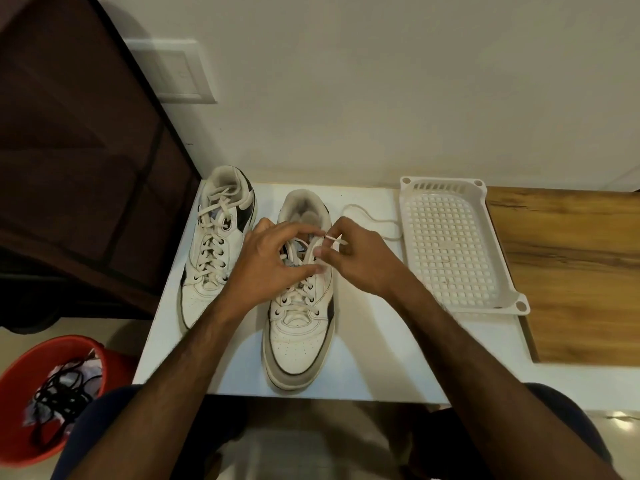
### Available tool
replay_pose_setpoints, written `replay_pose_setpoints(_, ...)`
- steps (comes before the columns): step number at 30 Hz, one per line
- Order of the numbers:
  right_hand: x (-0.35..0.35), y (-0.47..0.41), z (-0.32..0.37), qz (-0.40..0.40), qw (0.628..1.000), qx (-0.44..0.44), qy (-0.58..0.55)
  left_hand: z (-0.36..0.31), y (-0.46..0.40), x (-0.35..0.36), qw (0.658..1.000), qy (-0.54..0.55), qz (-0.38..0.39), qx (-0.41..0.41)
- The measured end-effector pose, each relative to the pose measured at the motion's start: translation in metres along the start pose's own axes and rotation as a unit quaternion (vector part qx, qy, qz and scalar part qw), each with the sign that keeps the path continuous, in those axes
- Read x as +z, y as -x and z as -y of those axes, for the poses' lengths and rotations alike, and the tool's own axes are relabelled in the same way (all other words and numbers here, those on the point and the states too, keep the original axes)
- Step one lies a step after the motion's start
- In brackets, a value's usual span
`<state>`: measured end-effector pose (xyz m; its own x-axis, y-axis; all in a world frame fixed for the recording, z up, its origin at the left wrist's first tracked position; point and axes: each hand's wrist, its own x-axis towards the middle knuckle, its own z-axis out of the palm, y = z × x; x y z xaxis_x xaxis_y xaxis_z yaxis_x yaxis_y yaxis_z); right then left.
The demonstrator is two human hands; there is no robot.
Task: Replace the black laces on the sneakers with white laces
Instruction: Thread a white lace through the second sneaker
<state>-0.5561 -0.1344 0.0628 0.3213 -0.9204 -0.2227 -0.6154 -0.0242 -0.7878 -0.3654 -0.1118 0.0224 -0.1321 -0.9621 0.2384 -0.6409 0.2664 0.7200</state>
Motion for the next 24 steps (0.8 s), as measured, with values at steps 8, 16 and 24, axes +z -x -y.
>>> replay_pose_setpoints(8,-0.049,0.001,-0.003,-0.099,0.99,-0.042,0.093,0.005,-0.002,-0.003,1.0,0.005,0.005,0.001)
replay_pose_setpoints(16,-0.056,0.001,-0.014,-0.154,0.878,0.078,-0.447,0.006,-0.001,-0.003,1.0,0.012,0.007,0.004)
replay_pose_setpoints(24,-0.025,0.004,-0.002,-0.015,1.0,0.018,-0.019,0.005,-0.002,-0.003,1.0,0.01,0.004,0.007)
